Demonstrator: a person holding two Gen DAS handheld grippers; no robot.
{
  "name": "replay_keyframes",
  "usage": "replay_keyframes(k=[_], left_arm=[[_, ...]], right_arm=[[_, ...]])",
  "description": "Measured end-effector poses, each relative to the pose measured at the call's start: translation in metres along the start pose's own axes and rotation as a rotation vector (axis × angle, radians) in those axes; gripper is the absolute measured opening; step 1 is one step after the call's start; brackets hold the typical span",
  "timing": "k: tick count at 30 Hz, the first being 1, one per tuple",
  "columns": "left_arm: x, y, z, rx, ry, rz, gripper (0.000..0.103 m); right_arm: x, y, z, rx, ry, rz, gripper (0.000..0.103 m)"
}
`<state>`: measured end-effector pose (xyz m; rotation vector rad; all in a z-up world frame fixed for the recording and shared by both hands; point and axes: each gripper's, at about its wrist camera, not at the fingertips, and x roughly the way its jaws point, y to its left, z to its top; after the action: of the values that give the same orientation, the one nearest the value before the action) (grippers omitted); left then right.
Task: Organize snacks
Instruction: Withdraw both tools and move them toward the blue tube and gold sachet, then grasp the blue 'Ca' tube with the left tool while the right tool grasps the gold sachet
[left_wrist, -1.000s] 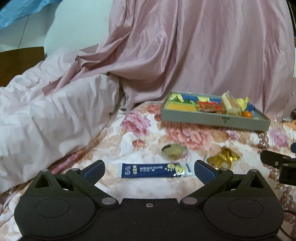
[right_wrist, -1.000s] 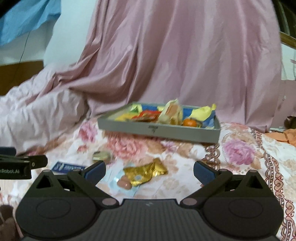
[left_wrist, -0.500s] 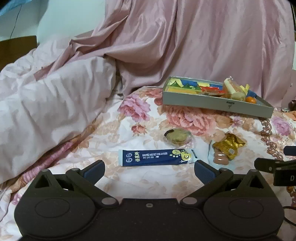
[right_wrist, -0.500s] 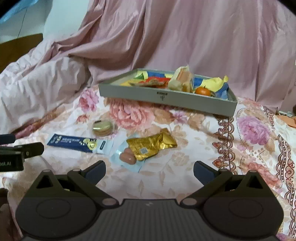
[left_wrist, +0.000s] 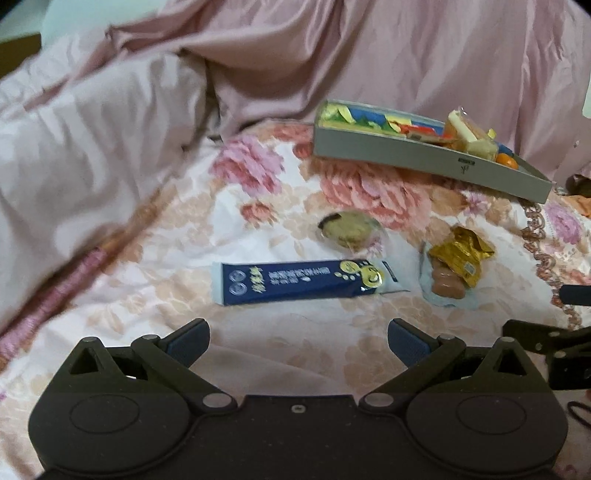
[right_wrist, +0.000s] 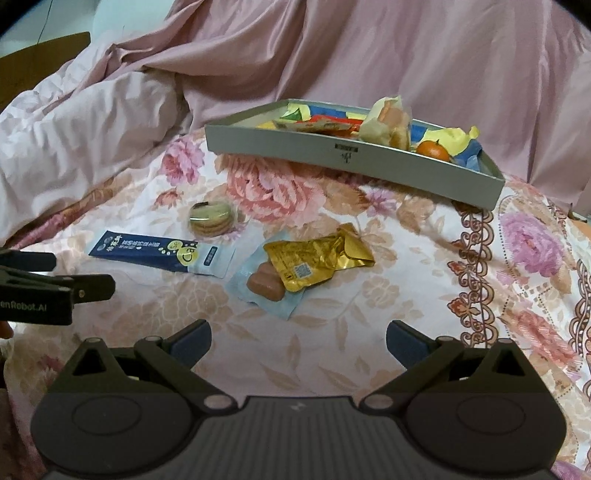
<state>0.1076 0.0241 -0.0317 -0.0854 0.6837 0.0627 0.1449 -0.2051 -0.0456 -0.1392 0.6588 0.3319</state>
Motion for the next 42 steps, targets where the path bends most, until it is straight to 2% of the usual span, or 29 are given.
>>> replay_keyframes(k=[4, 9, 13, 18, 22, 26, 31, 36, 42], left_arm=[[0.01, 0.004, 0.002, -0.006, 0.035, -0.044, 0.102], [0.022, 0.008, 0.012, 0.039, 0.055, -0.11, 0.102], [0.026, 0.007, 0.021, 0.116, 0.012, -0.168, 0.102], [0.037, 0.005, 0.033, 0.19, -0.036, -0.212, 0.102], [0.048, 0.006, 0.043, 0.207, -0.091, -0.257, 0.102], [0.064, 0.014, 0.046, 0.18, -0.095, -0.296, 0.102], [0.079, 0.024, 0.044, 0.152, -0.072, -0.293, 0.102], [0.087, 0.029, 0.048, 0.127, -0.041, -0.33, 0.102], [0.097, 0.03, 0.047, 0.132, 0.07, -0.385, 0.102]], right_arm=[[0.01, 0.001, 0.003, -0.019, 0.008, -0.004, 0.103], [0.023, -0.002, 0.011, -0.026, 0.006, -0.001, 0.103], [0.028, -0.011, 0.022, -0.026, -0.058, -0.003, 0.103], [0.046, -0.024, 0.037, -0.017, -0.104, 0.05, 0.103], [0.064, -0.034, 0.047, -0.01, -0.123, 0.13, 0.103], [0.078, -0.042, 0.054, -0.006, -0.147, 0.119, 0.103], [0.105, -0.061, 0.06, 0.075, -0.095, 0.096, 0.103], [0.122, -0.069, 0.058, 0.128, -0.024, 0.158, 0.103], [0.118, -0.063, 0.06, 0.085, 0.016, 0.269, 0.103]])
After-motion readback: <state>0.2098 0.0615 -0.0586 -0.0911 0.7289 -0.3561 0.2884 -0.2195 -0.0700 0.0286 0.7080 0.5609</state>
